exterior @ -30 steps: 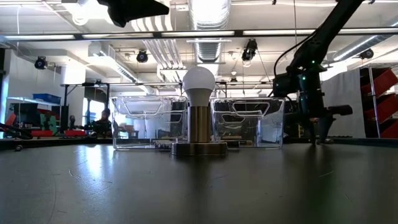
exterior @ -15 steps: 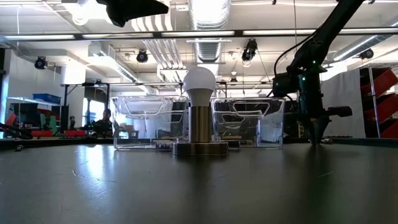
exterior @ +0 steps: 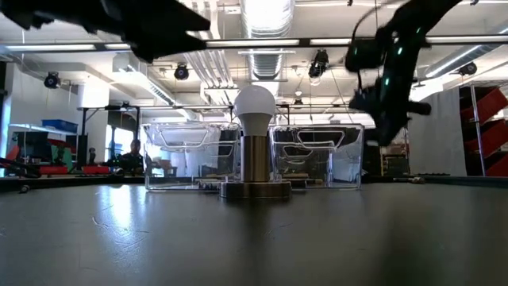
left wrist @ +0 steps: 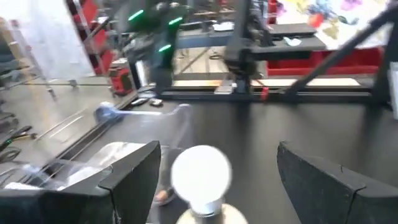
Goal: Sort batteries
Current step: Put the white battery into the left transparent bin
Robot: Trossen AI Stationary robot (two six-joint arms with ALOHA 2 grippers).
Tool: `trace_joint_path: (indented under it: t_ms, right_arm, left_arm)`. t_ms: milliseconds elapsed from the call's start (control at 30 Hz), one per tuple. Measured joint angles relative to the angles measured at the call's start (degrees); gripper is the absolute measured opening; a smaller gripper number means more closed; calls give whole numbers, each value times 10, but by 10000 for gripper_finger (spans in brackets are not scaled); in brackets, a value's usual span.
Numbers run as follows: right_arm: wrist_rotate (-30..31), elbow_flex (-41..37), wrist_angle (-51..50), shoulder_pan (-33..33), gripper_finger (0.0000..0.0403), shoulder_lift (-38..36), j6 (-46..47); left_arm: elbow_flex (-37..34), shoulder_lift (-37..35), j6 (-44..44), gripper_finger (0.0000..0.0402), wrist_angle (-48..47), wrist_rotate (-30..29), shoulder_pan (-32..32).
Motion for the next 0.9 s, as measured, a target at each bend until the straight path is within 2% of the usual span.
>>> trace_joint_path:
  t_ms: [100,267,400,633,800,900]
  right_arm:
    - [1,-2,4,101,29,-59,-17]
    - [23,-14,71,259,28,-111,-11]
    - [31,-23,187,341,28,-108,-26]
    - [17,-26,451,416,28,-33,-154]
    - [-82,-25,623,436,28,30,-241]
    - [-95,-13,667,436,28,62,-260]
  left_arm:
    - [-42,-11,-3,295,74,19,19]
    - [-96,-7,16,295,261,139,39]
    - [-117,4,38,295,324,149,40]
    - [-101,4,33,295,335,134,43]
    - [-89,4,12,295,332,134,43]
    - [-86,9,-3,295,327,135,43]
